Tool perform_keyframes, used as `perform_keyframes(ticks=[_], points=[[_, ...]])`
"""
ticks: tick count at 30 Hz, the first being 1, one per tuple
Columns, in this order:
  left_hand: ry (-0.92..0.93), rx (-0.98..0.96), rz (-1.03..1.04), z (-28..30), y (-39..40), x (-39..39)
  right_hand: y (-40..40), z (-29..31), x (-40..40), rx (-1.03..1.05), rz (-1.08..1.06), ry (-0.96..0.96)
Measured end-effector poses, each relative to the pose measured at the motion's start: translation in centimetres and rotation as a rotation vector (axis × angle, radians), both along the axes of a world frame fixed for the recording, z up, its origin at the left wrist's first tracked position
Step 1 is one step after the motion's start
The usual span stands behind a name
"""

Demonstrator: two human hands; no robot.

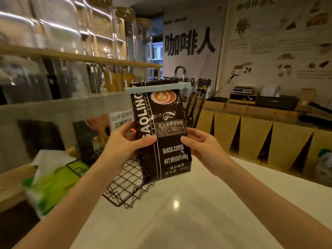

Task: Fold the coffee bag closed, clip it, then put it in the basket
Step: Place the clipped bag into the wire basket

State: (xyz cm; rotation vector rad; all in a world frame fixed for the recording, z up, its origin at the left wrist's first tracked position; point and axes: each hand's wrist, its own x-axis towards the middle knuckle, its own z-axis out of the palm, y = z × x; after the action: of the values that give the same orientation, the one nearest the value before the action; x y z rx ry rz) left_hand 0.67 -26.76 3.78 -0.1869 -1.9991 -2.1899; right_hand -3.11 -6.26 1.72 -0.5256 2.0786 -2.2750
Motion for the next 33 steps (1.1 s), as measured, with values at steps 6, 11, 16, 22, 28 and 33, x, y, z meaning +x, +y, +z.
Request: perform_keyframes(ticks=[6, 11, 16, 22, 28, 33], points=[[0.030, -0.056, 0.244, -0.2, -5.2, -1.9, -7.0, 0.1, -5.3, 0.121, 0.148, 0.035], [0.039, -0.104, 0.356, -2.2, -8.3, -3.9, -10.9, -1.0, -8.1, 0.223, 0.239, 0.001], [0.067, -0.156, 0.413, -4.8, -9.7, -5.1, -13.8, -2.7, -10.0, 0.197, 0.251, -0.079], [0.027, -0.199, 0.445, -6.4, -11.3, -6.9, -16.5, -4.1, -11.8, 0.155, 0.281, -0.202], [-0.051, -0.365, 0.514, -8.0, -12.8, -8.0, -18.5, -5.2, -12.8, 0.206, 0.328, -0.278], [-0.088, -0.443, 0.543, -9.0, -13.5, -8.0, -19.5, -5.9, -13.1, 0.267, 0.341, -0.268]])
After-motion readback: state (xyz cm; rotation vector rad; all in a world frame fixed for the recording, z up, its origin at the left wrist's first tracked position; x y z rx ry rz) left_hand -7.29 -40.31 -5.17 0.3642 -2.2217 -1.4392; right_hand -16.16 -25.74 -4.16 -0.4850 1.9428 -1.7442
